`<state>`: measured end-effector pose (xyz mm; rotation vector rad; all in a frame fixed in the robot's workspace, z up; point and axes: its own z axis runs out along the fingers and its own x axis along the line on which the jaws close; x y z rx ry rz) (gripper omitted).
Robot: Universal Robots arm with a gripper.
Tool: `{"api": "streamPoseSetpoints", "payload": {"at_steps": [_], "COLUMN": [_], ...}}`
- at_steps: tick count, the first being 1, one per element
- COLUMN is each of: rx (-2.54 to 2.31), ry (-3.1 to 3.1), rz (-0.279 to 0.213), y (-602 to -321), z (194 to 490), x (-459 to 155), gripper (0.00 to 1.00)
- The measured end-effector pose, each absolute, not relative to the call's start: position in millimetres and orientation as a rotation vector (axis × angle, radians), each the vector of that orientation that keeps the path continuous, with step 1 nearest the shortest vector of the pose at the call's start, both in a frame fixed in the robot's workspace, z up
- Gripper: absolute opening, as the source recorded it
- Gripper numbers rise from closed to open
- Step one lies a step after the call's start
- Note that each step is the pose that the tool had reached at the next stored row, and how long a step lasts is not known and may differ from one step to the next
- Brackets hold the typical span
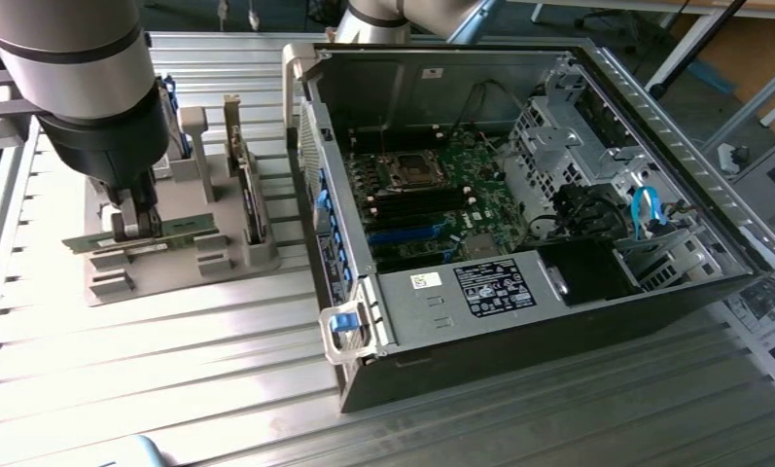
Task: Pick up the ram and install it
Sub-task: 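Pick up the ram and move it above insertion slot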
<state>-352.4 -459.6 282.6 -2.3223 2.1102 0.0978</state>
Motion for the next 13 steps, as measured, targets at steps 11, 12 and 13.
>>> {"api": "streamPoseSetpoints", "payload": {"at_steps": [11, 12, 13], "rx": [-2.322, -2.322, -2.322], "ry": [2.11, 2.11, 2.11], "rz": [0.098, 0.098, 0.098], "y": [-459.6, -459.6, -459.6], "z": [296.7, 298.0, 299.2], "x": [-352.4, -352.4, -352.4], "gripper": [0.13, 0.13, 0.13]}}
